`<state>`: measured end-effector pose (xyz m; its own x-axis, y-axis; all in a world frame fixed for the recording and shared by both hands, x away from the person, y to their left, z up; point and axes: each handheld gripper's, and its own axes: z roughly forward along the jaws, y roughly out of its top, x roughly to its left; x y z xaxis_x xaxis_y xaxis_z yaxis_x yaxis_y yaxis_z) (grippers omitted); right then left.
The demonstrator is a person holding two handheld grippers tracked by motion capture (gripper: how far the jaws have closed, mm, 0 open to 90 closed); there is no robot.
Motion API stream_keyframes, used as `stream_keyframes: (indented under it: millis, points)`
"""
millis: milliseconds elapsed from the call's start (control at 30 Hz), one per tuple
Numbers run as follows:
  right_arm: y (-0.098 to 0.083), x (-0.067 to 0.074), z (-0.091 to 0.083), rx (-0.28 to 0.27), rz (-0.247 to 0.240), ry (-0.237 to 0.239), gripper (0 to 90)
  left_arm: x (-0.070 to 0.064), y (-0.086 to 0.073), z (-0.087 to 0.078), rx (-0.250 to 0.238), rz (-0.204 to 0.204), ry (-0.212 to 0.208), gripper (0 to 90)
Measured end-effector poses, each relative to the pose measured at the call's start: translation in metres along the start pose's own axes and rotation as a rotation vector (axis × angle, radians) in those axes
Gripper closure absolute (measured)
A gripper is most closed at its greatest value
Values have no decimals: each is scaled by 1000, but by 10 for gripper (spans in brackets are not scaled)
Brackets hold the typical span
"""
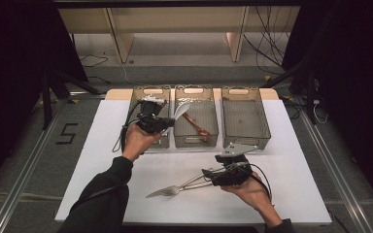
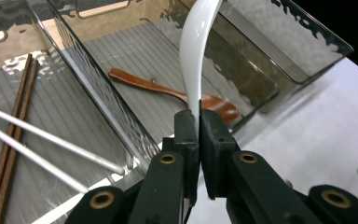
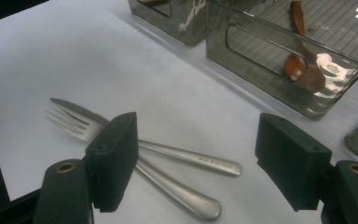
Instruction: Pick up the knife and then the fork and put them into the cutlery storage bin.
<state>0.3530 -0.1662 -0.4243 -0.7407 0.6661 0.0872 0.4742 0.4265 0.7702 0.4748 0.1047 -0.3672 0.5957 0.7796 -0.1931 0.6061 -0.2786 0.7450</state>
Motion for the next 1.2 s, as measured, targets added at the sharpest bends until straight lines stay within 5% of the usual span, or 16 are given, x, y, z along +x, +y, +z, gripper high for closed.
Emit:
stream_keyframes:
  millis: [467,1200]
  points:
    - [-3,-1,-1,0,0,3,309,3,18,42,22,-48,2,854]
    - [-5,-1,0,7,2,10,309,5,18,70,50,-107,5,852]
